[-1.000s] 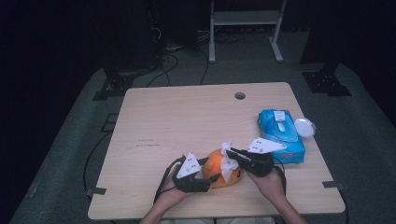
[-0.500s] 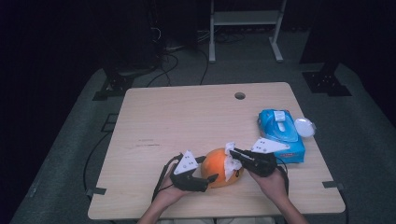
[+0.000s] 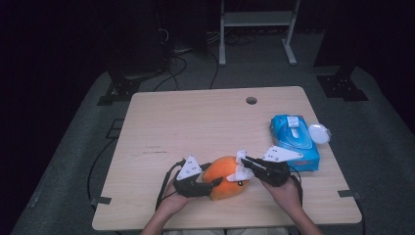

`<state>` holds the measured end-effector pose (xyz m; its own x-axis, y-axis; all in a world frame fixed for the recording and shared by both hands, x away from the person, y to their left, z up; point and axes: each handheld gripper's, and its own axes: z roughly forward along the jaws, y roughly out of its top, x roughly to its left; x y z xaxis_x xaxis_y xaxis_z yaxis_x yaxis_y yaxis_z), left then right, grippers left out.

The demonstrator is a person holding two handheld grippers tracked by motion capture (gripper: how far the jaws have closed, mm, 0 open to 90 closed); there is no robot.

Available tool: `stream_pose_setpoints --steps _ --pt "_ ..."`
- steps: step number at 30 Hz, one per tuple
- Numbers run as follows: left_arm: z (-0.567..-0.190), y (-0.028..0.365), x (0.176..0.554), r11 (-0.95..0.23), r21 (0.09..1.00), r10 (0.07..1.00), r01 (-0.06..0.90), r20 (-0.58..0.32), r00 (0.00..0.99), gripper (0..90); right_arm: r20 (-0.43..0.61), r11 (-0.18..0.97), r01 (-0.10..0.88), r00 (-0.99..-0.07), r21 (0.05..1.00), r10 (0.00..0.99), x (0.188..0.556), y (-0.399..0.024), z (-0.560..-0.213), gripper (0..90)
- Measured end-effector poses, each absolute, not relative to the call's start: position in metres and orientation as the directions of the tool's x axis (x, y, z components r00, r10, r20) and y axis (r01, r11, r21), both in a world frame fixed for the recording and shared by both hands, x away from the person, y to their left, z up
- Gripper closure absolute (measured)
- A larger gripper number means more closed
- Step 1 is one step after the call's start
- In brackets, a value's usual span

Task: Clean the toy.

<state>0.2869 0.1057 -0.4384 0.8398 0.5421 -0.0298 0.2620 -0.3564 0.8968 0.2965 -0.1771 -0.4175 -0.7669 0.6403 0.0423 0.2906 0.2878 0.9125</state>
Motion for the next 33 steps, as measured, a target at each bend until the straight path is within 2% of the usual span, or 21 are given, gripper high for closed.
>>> stream_pose_setpoints --steps 3,9,13,15,22,27,33 --pt "-0.440 0.109 0.288 -0.342 0.898 0.548 0.279 -0.051 0.835 38.7 0.020 0.306 0.261 -0.788 0.915 0.615 0.291 -0.170 -0.415 83.2" --pt "-0.440 0.112 0.289 -0.342 0.894 0.553 0.288 -0.056 0.831 38.9 0.089 0.272 0.349 -0.745 0.897 0.661 0.303 -0.186 -0.427 83.3" --pt "-0.441 0.115 0.291 -0.333 0.893 0.564 0.303 -0.069 0.823 38.9 0.088 0.259 0.308 -0.781 0.915 0.619 0.295 -0.179 -0.417 83.2" --pt "-0.442 0.116 0.292 -0.333 0.892 0.564 0.306 -0.072 0.823 38.9 0.046 0.293 0.277 -0.794 0.915 0.606 0.291 -0.173 -0.415 83.2" --pt "-0.442 0.118 0.293 -0.324 0.892 0.570 0.315 -0.082 0.817 38.8 0.096 0.283 0.362 -0.748 0.888 0.657 0.304 -0.186 -0.431 83.2" --pt "-0.443 0.123 0.294 -0.318 0.890 0.576 0.328 -0.094 0.812 38.7 0.078 0.281 0.324 -0.769 0.903 0.635 0.299 -0.181 -0.423 83.2" --pt "-0.443 0.124 0.295 -0.319 0.889 0.577 0.329 -0.093 0.811 38.6 0.104 0.276 0.352 -0.764 0.894 0.637 0.302 -0.185 -0.428 83.1"
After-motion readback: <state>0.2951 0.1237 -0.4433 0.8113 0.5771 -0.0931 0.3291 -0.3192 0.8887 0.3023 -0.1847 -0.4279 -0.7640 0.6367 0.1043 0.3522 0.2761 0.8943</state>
